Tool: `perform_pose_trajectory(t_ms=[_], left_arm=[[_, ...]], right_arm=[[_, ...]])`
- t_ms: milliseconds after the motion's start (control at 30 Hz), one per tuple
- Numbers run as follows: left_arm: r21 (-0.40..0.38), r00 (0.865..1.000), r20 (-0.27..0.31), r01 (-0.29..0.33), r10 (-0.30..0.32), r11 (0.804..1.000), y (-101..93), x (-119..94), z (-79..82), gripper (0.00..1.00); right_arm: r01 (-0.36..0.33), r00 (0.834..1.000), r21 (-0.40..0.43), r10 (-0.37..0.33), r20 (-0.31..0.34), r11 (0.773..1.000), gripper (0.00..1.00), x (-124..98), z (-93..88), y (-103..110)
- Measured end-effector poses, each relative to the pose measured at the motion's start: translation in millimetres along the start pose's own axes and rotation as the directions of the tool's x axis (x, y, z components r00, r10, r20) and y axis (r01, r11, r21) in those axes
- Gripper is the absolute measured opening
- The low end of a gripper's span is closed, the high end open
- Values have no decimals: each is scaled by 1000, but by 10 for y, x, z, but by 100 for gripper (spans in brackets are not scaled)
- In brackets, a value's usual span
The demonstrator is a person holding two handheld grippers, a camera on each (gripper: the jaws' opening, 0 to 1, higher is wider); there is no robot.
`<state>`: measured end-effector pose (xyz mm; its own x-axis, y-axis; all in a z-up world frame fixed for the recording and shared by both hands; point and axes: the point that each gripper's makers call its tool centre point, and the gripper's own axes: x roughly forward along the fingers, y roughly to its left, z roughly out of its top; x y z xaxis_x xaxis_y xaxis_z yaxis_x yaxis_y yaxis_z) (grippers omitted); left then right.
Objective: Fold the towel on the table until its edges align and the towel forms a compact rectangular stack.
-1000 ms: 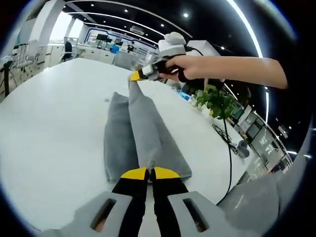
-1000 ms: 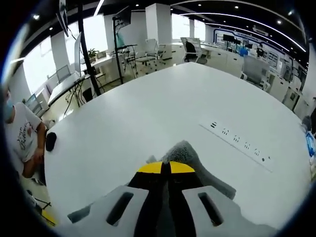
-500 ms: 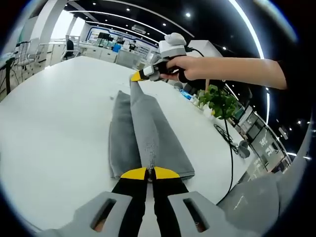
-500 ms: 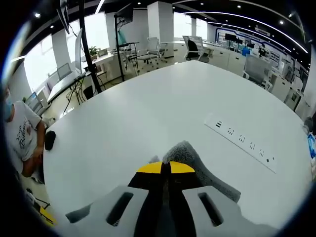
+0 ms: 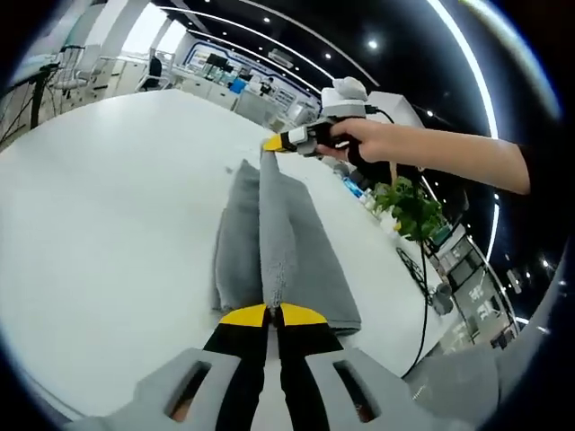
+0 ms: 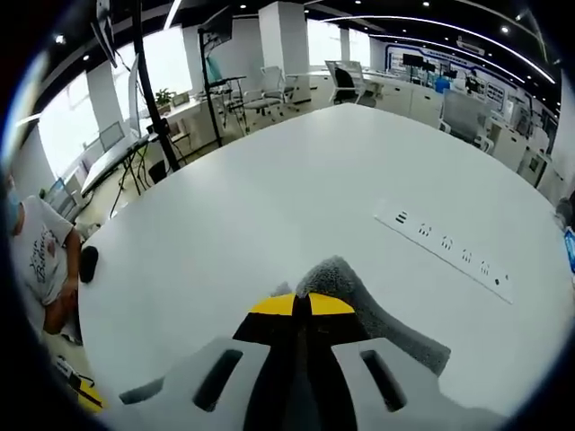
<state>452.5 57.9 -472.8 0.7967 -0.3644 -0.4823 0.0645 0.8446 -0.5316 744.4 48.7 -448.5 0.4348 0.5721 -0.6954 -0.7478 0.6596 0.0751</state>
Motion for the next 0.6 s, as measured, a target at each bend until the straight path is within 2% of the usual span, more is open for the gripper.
perform_pose_trajectory(t_ms=[267,367,600], left_arm=[[-64,1000,9,-19,19,998,165,20,-27,4],[-112,999,20,-23,25,993,210,23,-34,4],[-140,998,25,-57,61,989,350,25,-49,4]], right_arm=[[-4,1000,23,4,-10,1000,0,132,-61,10],[-4,1000,30,4,-12,1000,0,146,-66,16],[-8,1000,59,9,-22,998,0,254,-146,21]])
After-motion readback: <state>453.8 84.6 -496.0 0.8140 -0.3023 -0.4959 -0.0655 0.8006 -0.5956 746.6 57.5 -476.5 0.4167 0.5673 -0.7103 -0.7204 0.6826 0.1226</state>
